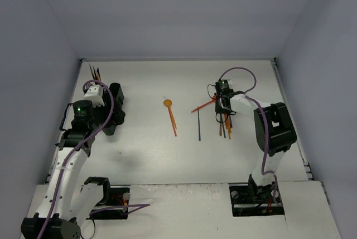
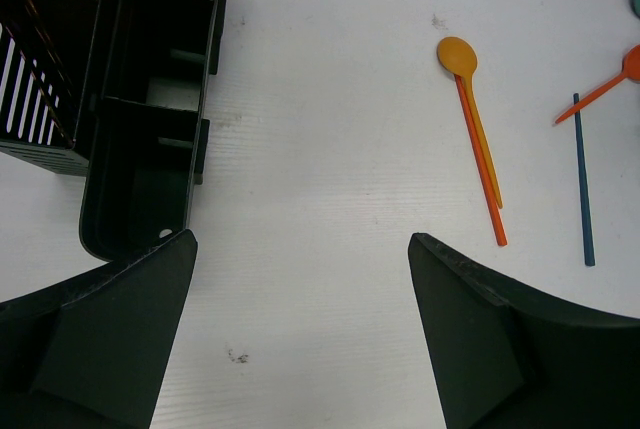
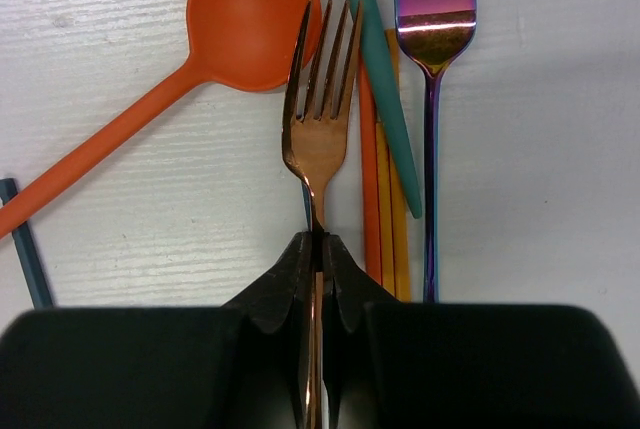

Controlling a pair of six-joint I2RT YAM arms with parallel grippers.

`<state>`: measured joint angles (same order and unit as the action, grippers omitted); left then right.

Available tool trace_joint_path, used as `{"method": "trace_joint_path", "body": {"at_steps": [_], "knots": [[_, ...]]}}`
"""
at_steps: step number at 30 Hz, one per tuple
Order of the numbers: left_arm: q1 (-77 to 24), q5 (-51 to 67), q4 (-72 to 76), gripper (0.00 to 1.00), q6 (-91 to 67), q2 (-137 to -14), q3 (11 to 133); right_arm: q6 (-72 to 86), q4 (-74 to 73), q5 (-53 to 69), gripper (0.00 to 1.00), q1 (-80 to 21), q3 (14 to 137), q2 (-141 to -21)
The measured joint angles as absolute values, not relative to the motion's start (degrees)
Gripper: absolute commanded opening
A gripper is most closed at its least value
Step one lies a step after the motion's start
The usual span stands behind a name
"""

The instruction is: Sort the eating utensils into containers

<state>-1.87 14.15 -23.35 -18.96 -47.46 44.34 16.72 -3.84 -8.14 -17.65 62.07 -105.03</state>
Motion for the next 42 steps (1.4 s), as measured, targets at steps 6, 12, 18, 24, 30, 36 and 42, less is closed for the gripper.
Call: {"method": "trace_joint_path", "body": {"at_steps": [6,12,18,24,30,36,42], "knots": [[-1.9,14.2,-23.4,0.85,-19.0,-47.5,44.3,16.3,-4.0,-8.1,0.00,-17.6,62.1,-104.4],[-1.9,14.3,-23.4,0.85,-19.0,-47.5,44.3,15.9,-4.1,-8.1,0.00,-17.6,62.1,-100.1],[-1.9,15.0,-23.3,0.85,-19.0,-47.5,44.3,14.7,-4.1,-6.9,0.00,-17.7,62.1,-95.7],[-1.9,15.6,-23.3,0.85,-19.0,-47.5,44.3,13.2,-4.1,-3.1,0.00,-18.1,62.1,-95.2],[-1.9,16.0,-23.2,0.85,-18.9,-47.6,44.3,11.6,-4.0,-1.9,0.04,-21.4,62.1,-99.6],[-1.9,16.3,-23.1,0.85,-18.9,-47.6,44.3,10.0,-4.2,-1.7,0.31,-25.7,61.5,-104.2],[-1.9,16.3,-23.1,0.85,-18.9,-47.7,44.3,10.4,-4.0,-2.1,0.41,-26.5,60.9,-103.8]]}}
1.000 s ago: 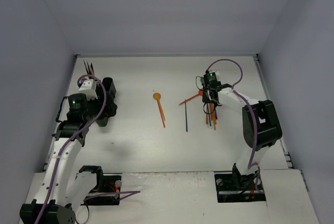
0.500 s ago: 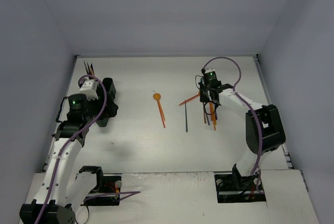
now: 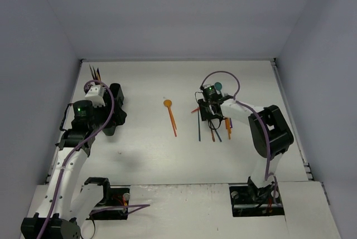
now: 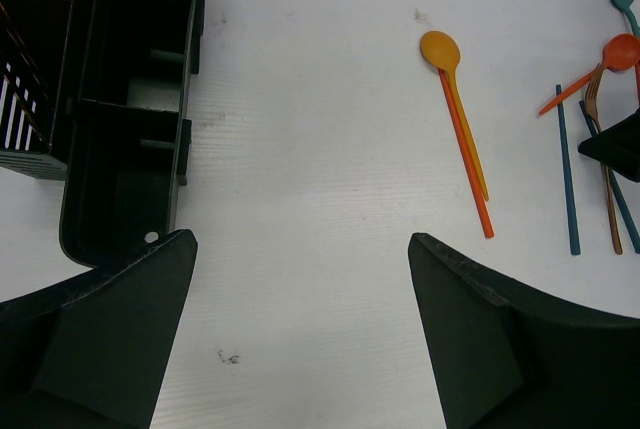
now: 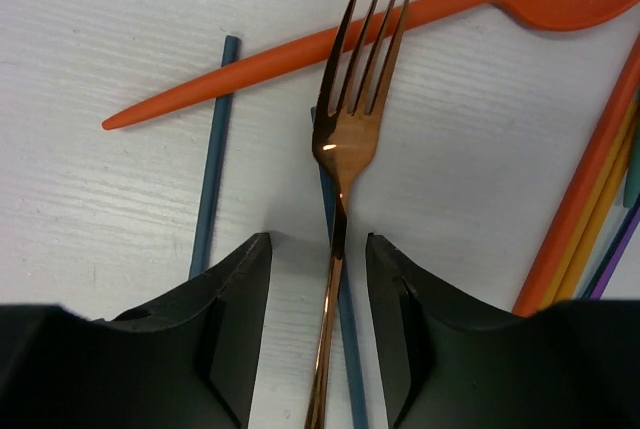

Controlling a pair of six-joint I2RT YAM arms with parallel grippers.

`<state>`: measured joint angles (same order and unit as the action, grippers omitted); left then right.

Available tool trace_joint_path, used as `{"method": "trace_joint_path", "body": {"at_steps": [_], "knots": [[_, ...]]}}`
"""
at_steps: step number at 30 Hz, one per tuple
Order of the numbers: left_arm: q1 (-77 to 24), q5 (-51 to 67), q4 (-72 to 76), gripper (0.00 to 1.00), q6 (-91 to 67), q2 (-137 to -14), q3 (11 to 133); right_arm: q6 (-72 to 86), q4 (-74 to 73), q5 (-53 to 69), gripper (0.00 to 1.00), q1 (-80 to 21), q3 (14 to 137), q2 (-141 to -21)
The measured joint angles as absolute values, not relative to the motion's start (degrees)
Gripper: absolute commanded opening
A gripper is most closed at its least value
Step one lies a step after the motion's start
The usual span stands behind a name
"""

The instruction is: Sort the eating utensils into containers

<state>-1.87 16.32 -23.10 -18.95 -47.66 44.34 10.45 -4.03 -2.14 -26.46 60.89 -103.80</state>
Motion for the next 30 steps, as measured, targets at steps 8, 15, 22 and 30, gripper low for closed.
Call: {"method": "trace_joint_path", "body": {"at_steps": [8,15,22,30], "knots": [[-1.9,16.3,-23.0,0.85,-19.0,-47.9,44.3,13.6,-4.0,-4.0,0.39,-26.7,57.1,-99.3],[-1.9,16.3,-23.0,0.85,-19.0,-47.9,44.3,16.9,-4.1,-5.3,0.26,-27.8,54.7,-95.4],[-1.9,16.3,-23.0,0.85,-19.0,-47.9,44.3,19.7,-4.1,-5.2,0.22,-27.9,52.8,-94.2],[-1.9,16.4,-23.0,0.85,-19.0,-47.9,44.3,21.3,-4.1,-4.6,0.22,-27.9,52.0,-94.4]]}}
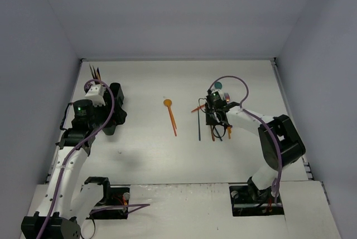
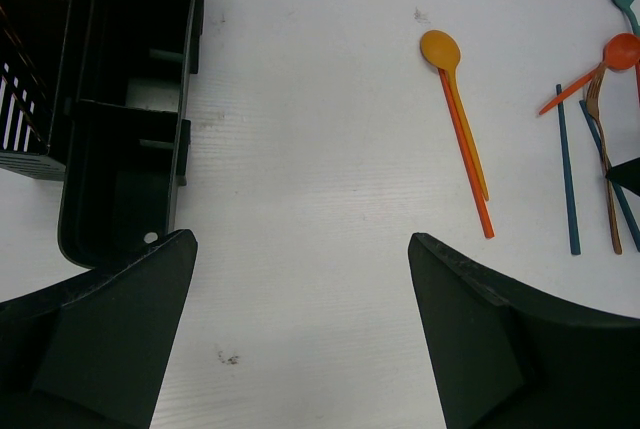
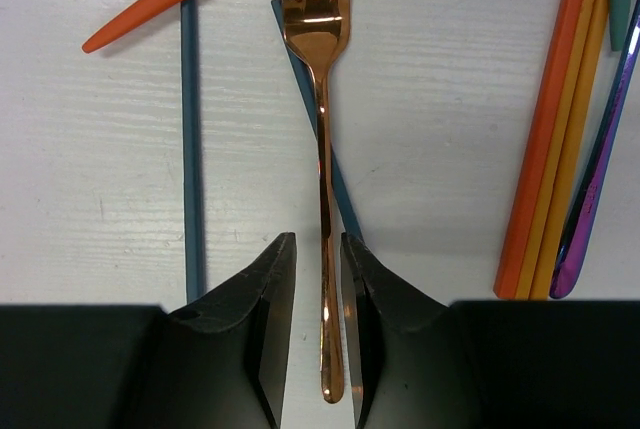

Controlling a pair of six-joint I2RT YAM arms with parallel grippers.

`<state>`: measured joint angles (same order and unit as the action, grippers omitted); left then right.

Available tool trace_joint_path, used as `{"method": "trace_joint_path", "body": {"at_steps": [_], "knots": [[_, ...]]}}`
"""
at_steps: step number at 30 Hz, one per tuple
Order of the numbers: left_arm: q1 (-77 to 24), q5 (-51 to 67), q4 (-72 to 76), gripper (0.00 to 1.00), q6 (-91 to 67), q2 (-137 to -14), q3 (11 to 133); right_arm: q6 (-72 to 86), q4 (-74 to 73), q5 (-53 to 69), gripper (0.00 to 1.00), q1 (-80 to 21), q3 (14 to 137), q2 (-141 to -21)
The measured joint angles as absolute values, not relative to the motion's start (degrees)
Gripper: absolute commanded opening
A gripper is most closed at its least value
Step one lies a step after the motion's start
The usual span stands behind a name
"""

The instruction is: Sort the eating utensils into containers

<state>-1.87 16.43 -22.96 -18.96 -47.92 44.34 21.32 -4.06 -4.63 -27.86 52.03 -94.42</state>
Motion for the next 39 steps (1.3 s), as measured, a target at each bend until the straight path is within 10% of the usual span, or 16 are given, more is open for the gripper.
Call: {"method": "trace_joint_path", "body": {"at_steps": [27,39], "knots": [[-2.2,17.1,-23.3,0.85,-19.4,-47.0,45.0,19.3,-3.2,-4.7,0.00,-27.9,55.3,-97.8],[-18.2,20.5,-16.8,0.85,-30.2,-46.3,52.1,11.8,-3.8,-0.4,0.00,-37.2,56.6,-76.4]]}}
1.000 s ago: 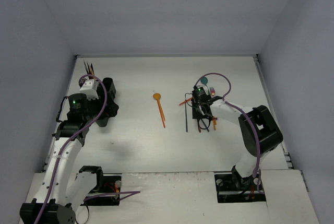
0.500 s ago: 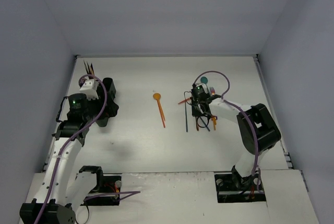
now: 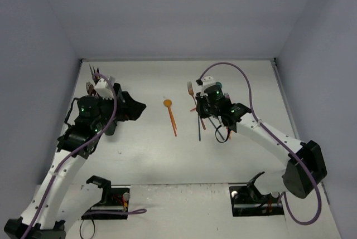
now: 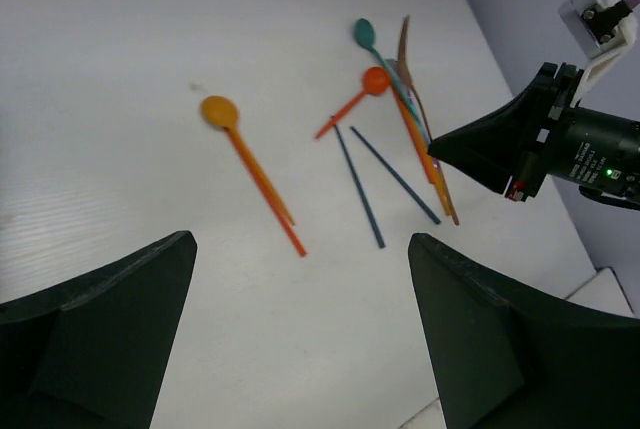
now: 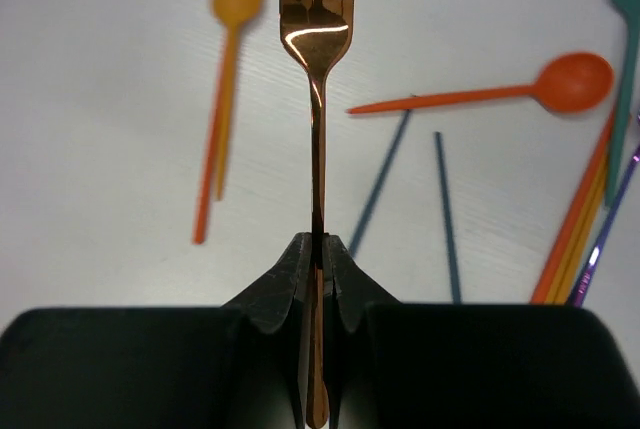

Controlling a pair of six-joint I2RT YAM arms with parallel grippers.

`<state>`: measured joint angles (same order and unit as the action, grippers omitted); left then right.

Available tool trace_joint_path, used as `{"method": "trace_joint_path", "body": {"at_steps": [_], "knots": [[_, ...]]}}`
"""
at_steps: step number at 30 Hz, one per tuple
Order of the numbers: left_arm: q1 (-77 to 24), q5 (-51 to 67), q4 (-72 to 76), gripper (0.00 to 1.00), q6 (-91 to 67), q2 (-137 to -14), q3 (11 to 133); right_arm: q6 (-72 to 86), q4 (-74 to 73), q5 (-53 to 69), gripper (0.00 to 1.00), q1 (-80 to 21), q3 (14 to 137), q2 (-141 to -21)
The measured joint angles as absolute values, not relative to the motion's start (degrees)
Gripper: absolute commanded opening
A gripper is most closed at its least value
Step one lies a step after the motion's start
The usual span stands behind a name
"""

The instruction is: Sort the eating utensils into containers

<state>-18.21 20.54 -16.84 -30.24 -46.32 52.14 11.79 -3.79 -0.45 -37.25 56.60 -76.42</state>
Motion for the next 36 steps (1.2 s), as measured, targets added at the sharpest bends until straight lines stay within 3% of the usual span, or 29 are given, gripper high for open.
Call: {"method": "trace_joint_path", "body": {"at_steps": [9,17,23,29,34,35,36], "knots": [[-34.0,12.6,-9.8,0.85,-31.4,-56.1,55.4,6.2,-3.7,5.2,0.00,-45.1,57.0,-69.4],[-39.8,5.1,-8.4,0.80,-28.9,-63.4,60.4,4.5,-3.6,6.7,0.00,-47.6,57.0,-69.2],[-41.5,-0.2,-8.3,0.54,-27.0,-67.3,62.2,4.2,-3.2,7.2,0.00,-48.3,57.0,-69.1],[-41.6,-3.0,-8.0,0.14,-25.6,-69.5,62.8,4.1,-2.4,7.5,0.00,-48.5,57.0,-69.1],[-41.8,-3.2,-6.5,0.01,-25.7,-69.8,63.4,4.2,-1.9,7.6,0.01,-48.5,56.9,-69.1],[-42.0,-3.1,-6.1,0.00,-26.0,-69.8,63.6,4.2,-1.7,7.6,0.04,-48.5,56.9,-69.1],[-42.2,-2.9,-5.6,0.00,-26.1,-69.8,63.8,4.2,-1.5,7.6,0.13,-48.5,56.8,-69.1]]}}
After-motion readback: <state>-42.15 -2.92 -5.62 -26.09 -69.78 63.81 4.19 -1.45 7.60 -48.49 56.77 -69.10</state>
